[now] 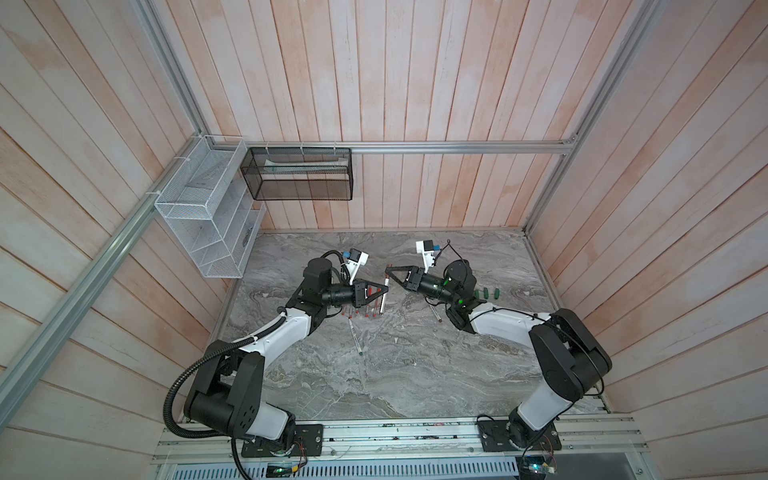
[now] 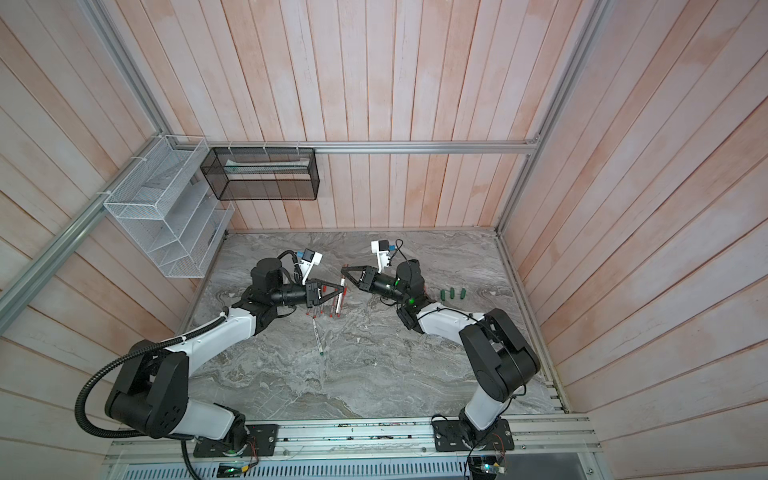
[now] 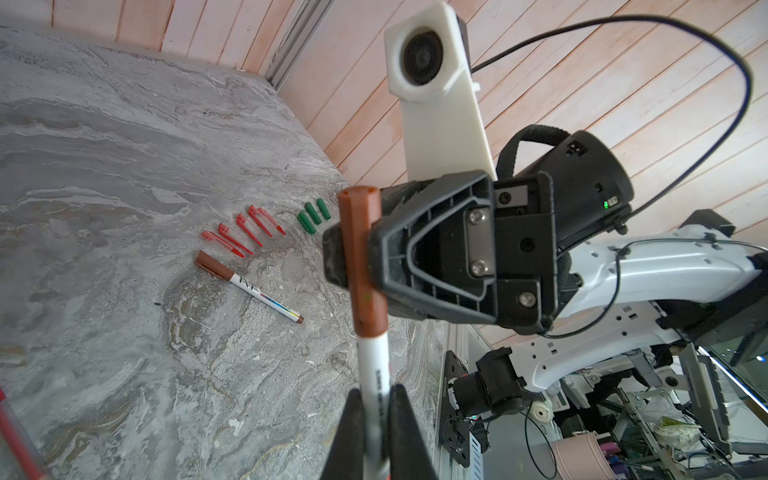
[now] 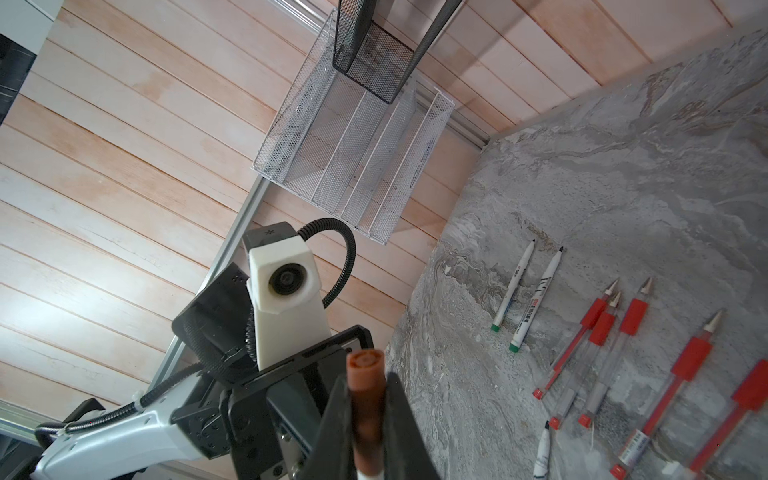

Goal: Open the pen caps
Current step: 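Pull the left gripper away from the right gripper to remove the brown cap, then lay the marker in the row with the left gripper while the right carries the cap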

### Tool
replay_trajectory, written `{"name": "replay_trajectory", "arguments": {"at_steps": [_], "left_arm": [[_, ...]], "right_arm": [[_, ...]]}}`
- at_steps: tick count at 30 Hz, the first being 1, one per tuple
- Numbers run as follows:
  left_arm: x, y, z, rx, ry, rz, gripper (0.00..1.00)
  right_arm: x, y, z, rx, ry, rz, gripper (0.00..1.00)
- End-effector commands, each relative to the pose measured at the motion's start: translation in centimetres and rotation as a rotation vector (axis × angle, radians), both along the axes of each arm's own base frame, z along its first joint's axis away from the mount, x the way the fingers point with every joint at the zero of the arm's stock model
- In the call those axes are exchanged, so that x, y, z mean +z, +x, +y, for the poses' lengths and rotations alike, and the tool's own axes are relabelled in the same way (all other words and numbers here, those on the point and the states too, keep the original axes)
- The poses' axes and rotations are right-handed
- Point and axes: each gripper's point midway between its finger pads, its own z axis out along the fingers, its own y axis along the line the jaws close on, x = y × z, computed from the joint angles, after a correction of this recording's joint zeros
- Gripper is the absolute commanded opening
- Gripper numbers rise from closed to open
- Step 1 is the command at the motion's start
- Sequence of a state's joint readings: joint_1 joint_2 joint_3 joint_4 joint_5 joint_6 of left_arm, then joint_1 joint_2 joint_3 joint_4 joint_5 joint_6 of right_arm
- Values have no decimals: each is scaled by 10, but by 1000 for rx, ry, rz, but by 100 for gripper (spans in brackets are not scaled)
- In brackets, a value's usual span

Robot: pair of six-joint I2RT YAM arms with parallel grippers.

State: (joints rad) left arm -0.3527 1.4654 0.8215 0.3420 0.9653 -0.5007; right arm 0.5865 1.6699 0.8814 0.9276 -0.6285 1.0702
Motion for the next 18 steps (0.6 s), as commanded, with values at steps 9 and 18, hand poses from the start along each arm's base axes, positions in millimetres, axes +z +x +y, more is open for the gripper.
{"name": "replay_trajectory", "arguments": {"at_steps": [9,18], "left_arm": [[-27,-81,-17,-205,-5,52,0],[-27,-58,-8,-93,32,90,0]], "right_arm": [[75,56,-58,-209,140,-124,0],[59,47,-81,-248,79,-99,0]]}}
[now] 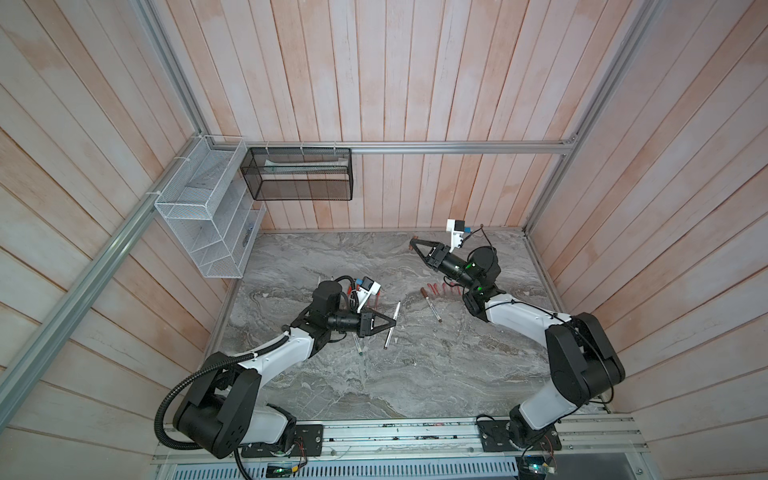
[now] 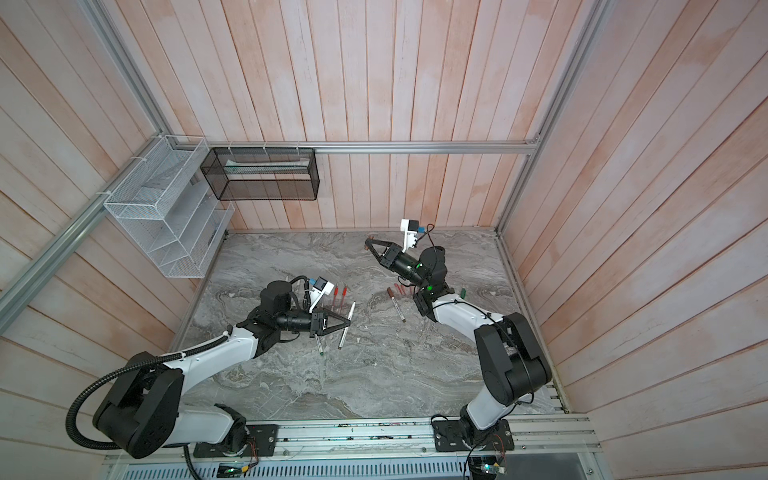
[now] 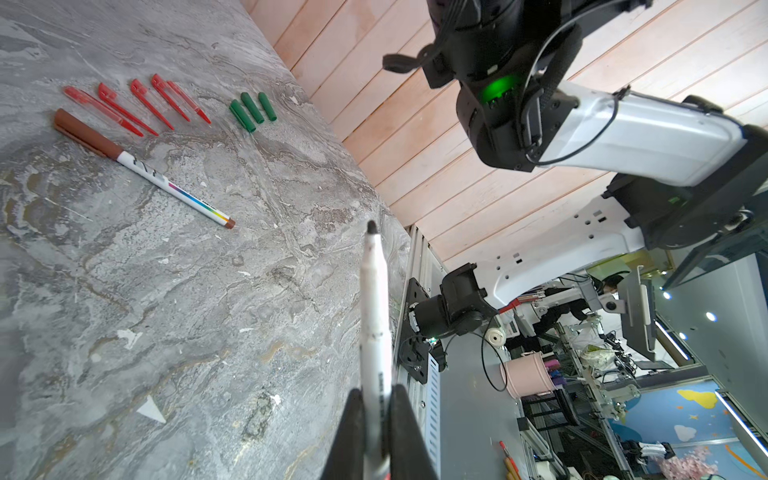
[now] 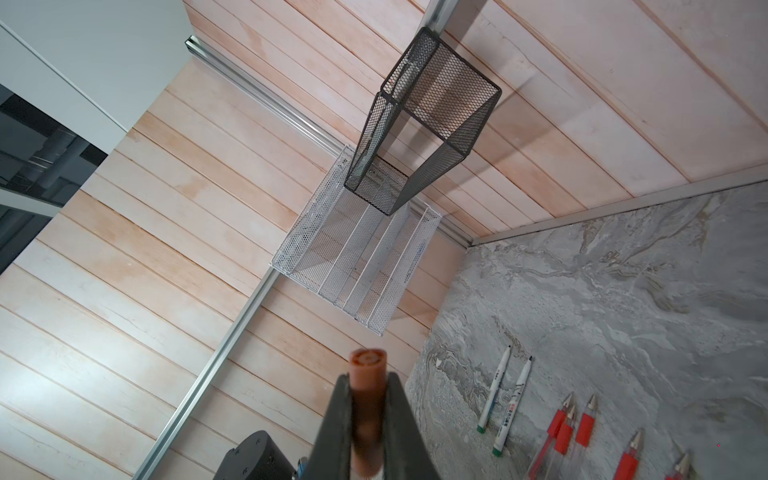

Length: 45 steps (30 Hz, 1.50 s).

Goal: Open the pen caps
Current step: 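Lay the marker in the row with the left gripper while the right carries the cap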

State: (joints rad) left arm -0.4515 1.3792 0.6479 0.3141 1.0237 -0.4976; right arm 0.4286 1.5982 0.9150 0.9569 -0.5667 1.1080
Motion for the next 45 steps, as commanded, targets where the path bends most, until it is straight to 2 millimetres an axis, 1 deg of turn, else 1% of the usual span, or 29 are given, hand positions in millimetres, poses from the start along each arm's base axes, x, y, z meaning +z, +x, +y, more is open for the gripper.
{"name": "replay_trajectory", "arguments": {"at_steps": [1,4,6,8,10,13,16,21,24,26,29,32,37,40,43,45], "left_arm": [[12,21,10,89,15,-11,0],[7,31,22,158,38,9,0],[0,39,37,232,81,37,0],[-6,47,58,329,131,66,0],[-15,46,74,373,161,96,0],[-37,39,93,435,215,166,0],[-47,35,110,505,251,186,0],[-65,25,118,513,305,248,0],[-72,24,126,540,320,293,0],[-78,21,131,551,331,309,0],[-89,21,140,594,364,337,0],[-94,19,143,599,388,351,0],[-114,19,154,648,455,378,0],[-122,18,158,656,485,383,0],[-136,18,165,690,530,406,0],[-138,20,170,709,549,406,0]], "right_arm": [[4,-6,-18,-36,-20,-19,0],[-5,-9,-35,-77,-96,-7,0],[-14,-11,-48,-116,-151,9,0],[-20,-15,-62,-145,-197,31,0],[-22,-20,-74,-168,-248,24,0],[-34,-25,-94,-238,-340,38,0],[-45,-30,-115,-285,-371,81,0],[-59,-40,-135,-312,-437,106,0],[-59,-47,-144,-327,-461,113,0],[-63,-52,-150,-342,-489,113,0],[-79,-59,-161,-364,-545,158,0],[-95,-66,-170,-375,-581,211,0],[-114,-75,-182,-396,-637,261,0],[-122,-79,-184,-394,-668,286,0],[-138,-82,-194,-417,-727,334,0],[-147,-83,-198,-427,-749,373,0]]}}
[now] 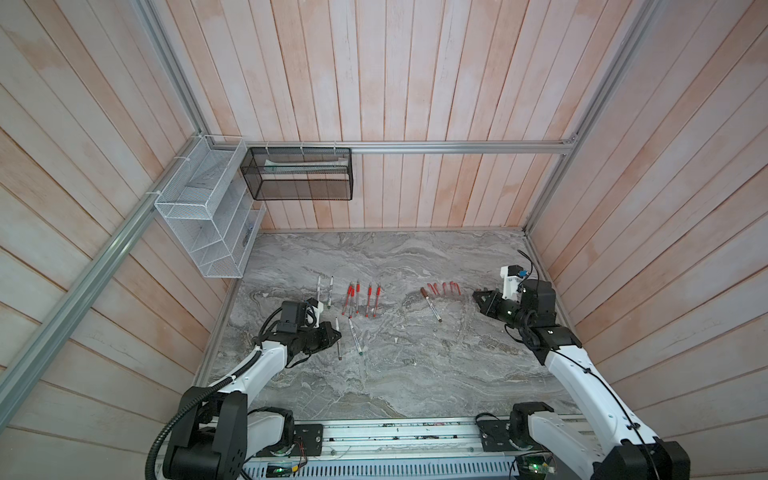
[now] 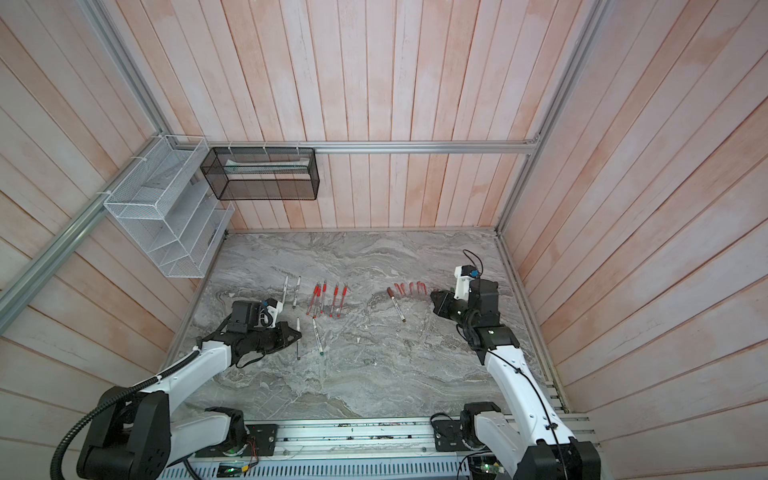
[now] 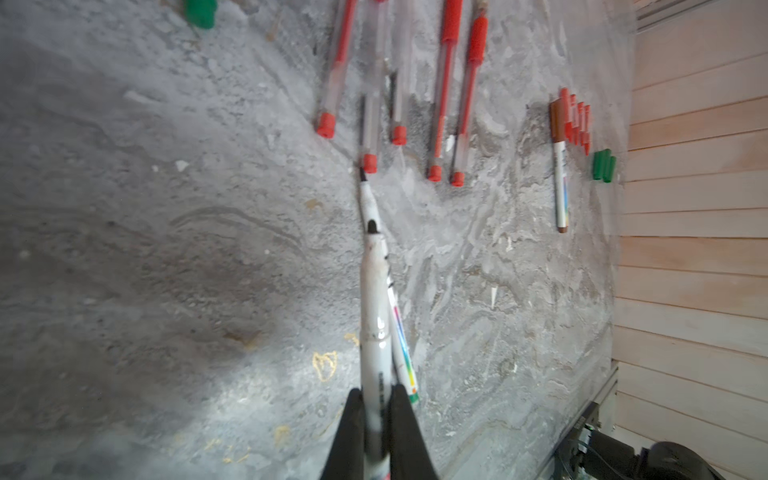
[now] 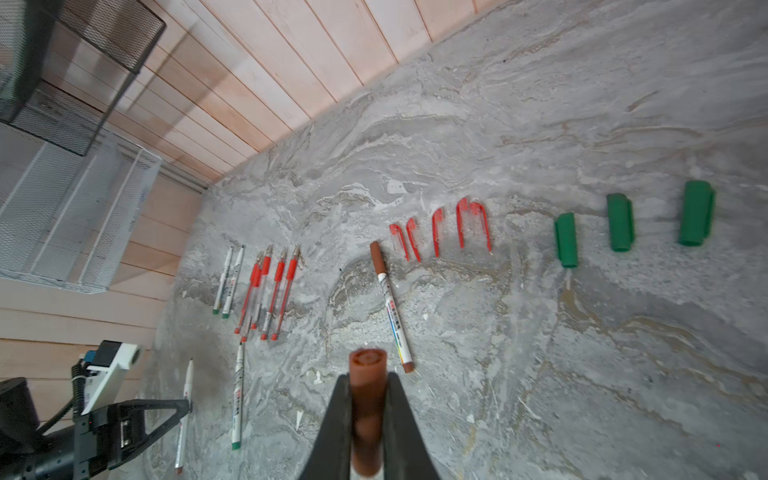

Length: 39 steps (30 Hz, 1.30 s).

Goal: Open the pen caps
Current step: 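Lay the marker in the row with the left gripper while the right carries the cap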

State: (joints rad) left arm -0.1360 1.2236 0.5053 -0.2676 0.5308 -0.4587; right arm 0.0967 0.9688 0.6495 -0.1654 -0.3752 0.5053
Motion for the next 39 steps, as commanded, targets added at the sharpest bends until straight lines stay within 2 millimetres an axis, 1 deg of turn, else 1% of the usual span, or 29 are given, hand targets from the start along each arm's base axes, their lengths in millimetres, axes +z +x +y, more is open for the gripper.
{"name": "replay_trajectory", "arguments": {"at_steps": [1,5,8,10,12,15,18,21,23,26,29,31,33,36,39], "left_arm": [[-11,1,12,26,66,9,0],[-22,-1,12,36,63,40,0],[-29,-1,15,47,82,70,0],[-32,-2,15,40,85,81,0],[-36,-2,13,38,78,90,0],[-34,1,11,29,64,76,0],[-37,0,13,32,77,78,0],[-41,2,10,26,64,86,0],[-40,4,11,24,72,87,0],[-44,2,13,28,85,95,0],[-42,5,12,33,76,85,13],[-37,9,15,35,95,66,21],[-36,9,18,42,113,61,28],[-34,9,17,49,101,46,35],[-23,15,18,39,110,5,37]], "right_arm": [[-26,-8,-12,-38,-68,90,0],[-41,-11,-12,-18,-94,122,0],[-43,-12,-14,-27,-94,128,0],[-44,-12,-14,-27,-85,118,0],[-50,-14,-16,-34,-89,126,0],[-57,-15,-18,-39,-82,153,0],[-58,-17,-17,-24,-78,155,0],[-61,-17,-19,-26,-93,159,0],[-59,-18,-20,-29,-86,159,0],[-57,-18,-19,-21,-89,152,0],[-60,-19,-23,-29,-105,159,0],[-58,-19,-21,-28,-93,158,0],[-56,-19,-21,-26,-95,150,0],[-56,-18,-25,-35,-110,150,0],[-54,-16,-23,-34,-94,153,0]]}}
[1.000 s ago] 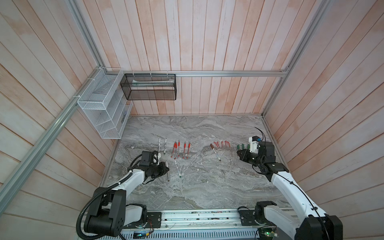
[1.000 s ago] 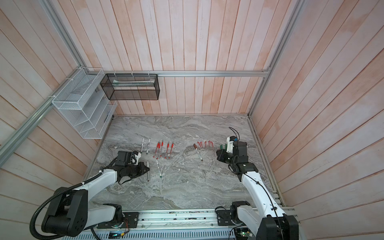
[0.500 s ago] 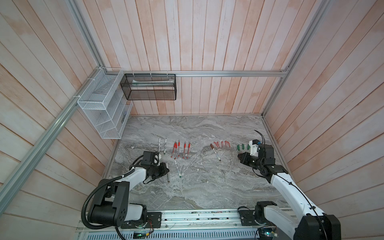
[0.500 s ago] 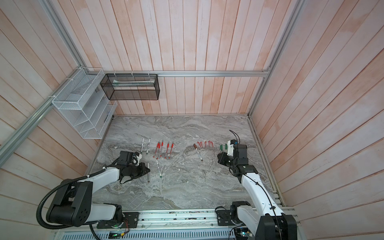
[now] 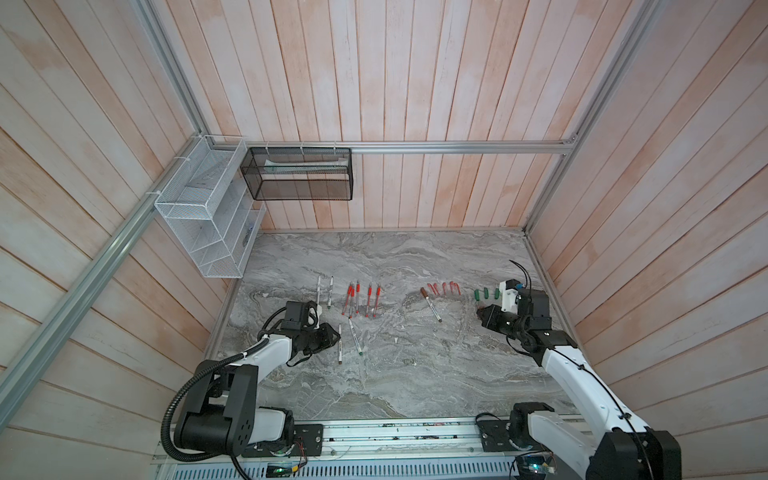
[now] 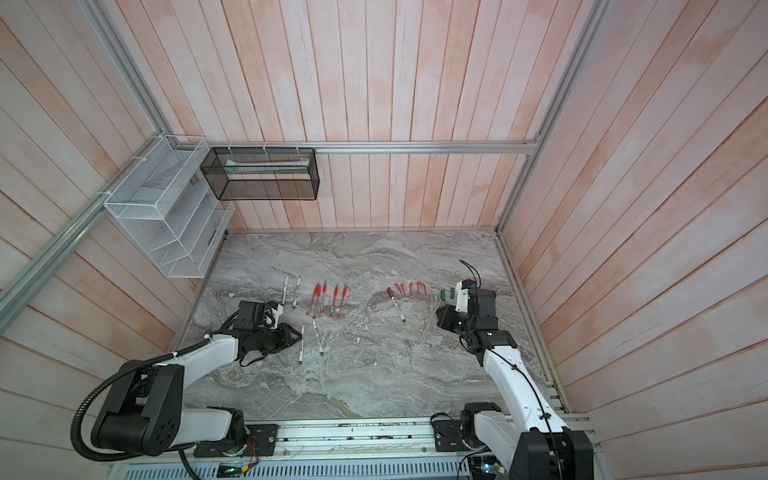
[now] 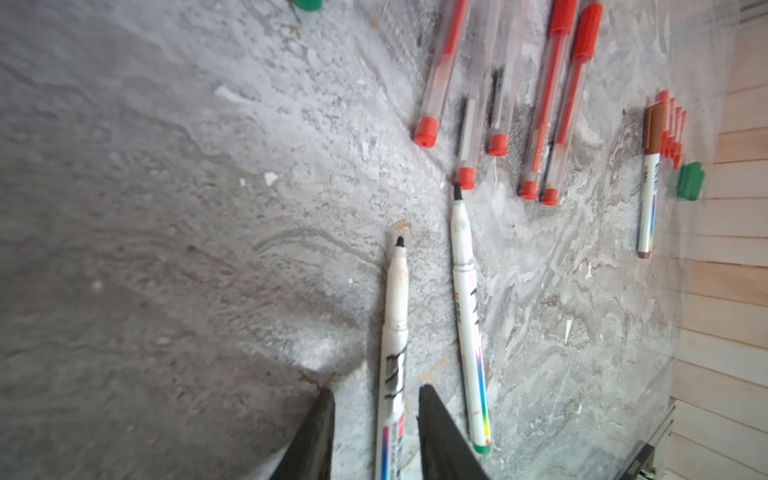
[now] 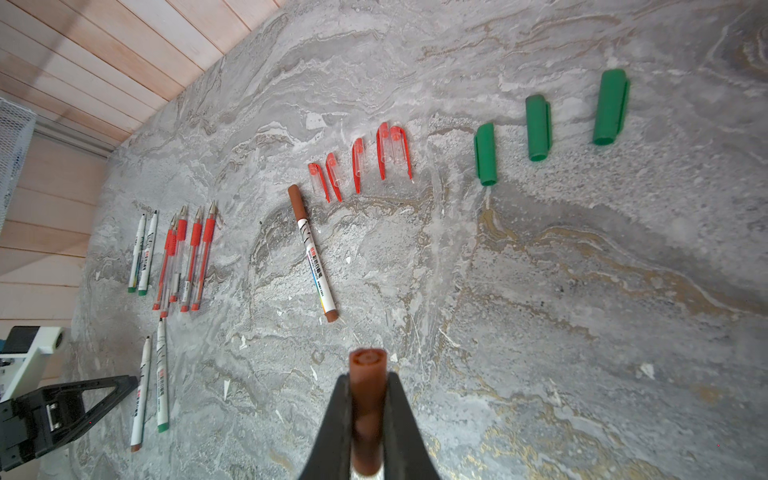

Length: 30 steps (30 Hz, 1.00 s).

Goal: Open the pen caps
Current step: 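Lay the marker in the row with the left gripper while the right carries the cap, then lower the brown cap beside the green caps and open the right gripper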

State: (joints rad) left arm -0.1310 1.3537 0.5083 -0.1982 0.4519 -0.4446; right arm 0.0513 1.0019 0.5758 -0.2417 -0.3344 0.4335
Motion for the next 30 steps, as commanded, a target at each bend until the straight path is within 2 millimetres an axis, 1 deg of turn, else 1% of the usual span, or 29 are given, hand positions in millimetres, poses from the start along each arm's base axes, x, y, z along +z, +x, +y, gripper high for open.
{"name": "replay_trajectory", "arguments": {"at_steps": [1,3,5,10,13,16,18,21,24,27,30], "left_arm": [[10,6,7,0,43,-54,39],[17,10,10,12,57,-93,42],[29,17,10,12,54,-154,44],[74,37,13,-32,108,-359,53],[91,43,20,-23,100,-441,57],[105,46,33,17,94,-486,61],[111,46,41,35,97,-522,64],[118,48,48,30,112,-576,72],[127,53,61,64,140,-598,78],[131,55,69,74,169,-629,85],[132,56,78,96,194,-628,89]], "right_arm": [[4,1,-1,4,-1,-3,0],[3,2,-3,-2,-16,-2,0],[-2,3,-6,-12,-35,16,0],[-8,4,-9,-22,-52,47,0],[-14,5,-14,-39,-78,73,0],[-20,6,-16,-44,-88,108,0],[-28,6,-18,-41,-106,132,0],[-42,4,-20,-41,-126,189,0],[-54,3,-20,-30,-131,232,0],[-64,7,-23,-22,-164,256,0],[-73,10,-23,-18,-168,297,0]]}}
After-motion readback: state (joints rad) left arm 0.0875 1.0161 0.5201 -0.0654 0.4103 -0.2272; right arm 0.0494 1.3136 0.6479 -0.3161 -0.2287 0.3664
